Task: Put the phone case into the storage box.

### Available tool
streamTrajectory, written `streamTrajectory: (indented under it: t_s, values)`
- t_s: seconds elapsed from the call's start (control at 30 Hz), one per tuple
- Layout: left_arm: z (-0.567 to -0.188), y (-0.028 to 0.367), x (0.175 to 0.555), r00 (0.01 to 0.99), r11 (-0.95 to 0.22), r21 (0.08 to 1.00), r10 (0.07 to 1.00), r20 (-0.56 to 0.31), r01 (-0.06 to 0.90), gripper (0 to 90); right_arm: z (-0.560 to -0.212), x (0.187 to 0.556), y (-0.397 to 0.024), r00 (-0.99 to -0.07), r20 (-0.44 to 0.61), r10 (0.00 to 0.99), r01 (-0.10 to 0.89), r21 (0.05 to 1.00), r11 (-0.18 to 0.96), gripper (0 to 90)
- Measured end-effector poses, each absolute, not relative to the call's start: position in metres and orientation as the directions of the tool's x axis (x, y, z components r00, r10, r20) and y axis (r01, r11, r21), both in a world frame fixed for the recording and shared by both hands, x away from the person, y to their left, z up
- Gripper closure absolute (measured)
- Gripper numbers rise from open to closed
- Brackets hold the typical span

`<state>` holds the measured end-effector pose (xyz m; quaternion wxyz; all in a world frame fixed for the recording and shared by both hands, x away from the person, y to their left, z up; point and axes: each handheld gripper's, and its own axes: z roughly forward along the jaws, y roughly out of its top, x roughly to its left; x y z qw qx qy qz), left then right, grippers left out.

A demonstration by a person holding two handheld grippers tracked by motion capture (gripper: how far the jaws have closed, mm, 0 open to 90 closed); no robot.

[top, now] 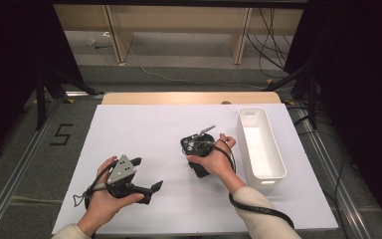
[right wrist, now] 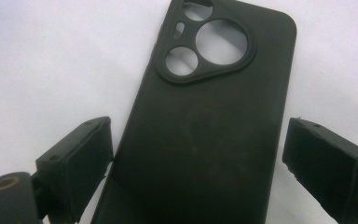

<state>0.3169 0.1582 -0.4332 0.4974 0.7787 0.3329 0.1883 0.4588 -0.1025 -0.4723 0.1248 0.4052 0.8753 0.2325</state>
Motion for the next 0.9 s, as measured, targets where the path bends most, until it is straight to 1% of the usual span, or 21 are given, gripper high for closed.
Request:
streamTrajectory:
  t_s: [0.3, 0.9]
  values:
    - [-0.433, 0.158, 0.317, 0.708, -0.283, 0.9, 0.705, -0.039, 0.332, 0.0, -0.475, 0.466, -0.099, -0.644, -0.026, 0.764, 0.676, 0.448, 0.585, 8.2]
    - [-0.434, 0.158, 0.317, 0.711, -0.283, 0.899, 0.702, -0.042, 0.334, 0.0, -0.474, 0.48, -0.091, -0.63, -0.009, 0.776, 0.724, 0.353, 0.592, 5.7]
